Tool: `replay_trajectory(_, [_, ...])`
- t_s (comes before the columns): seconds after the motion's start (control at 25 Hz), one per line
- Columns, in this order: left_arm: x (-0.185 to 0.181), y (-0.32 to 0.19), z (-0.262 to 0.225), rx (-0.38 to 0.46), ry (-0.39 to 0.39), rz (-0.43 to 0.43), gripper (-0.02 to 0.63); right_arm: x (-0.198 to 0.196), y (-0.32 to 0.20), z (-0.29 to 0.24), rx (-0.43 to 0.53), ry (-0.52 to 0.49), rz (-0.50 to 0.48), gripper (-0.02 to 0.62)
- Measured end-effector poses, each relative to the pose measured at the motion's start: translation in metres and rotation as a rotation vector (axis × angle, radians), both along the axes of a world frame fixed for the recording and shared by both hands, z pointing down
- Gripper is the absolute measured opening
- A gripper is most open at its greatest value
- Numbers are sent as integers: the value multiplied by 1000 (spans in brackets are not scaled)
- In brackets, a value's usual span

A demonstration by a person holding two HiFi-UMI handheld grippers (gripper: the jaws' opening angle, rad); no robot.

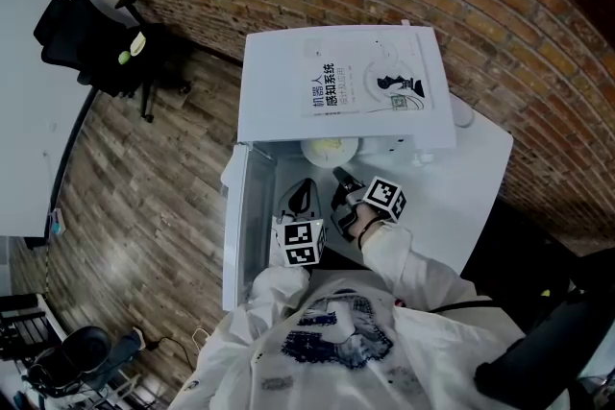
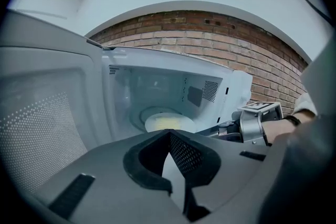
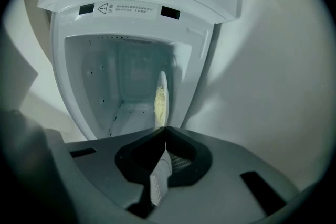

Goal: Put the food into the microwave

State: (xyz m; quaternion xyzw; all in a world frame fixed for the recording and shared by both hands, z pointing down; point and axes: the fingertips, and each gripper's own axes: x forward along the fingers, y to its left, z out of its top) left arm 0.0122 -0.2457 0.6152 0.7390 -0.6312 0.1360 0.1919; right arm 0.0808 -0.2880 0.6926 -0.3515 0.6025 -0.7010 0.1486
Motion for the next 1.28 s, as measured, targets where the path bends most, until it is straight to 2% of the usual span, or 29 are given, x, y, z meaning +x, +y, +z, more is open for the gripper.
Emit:
replay_trajectory(0.92, [-2, -22, 6, -24, 0, 33, 9, -10, -51, 0, 17, -3, 36, 17])
replay_trajectory(1.28, [-2, -21, 3, -18, -2, 43, 8, -10, -52, 0, 15, 6, 40, 17])
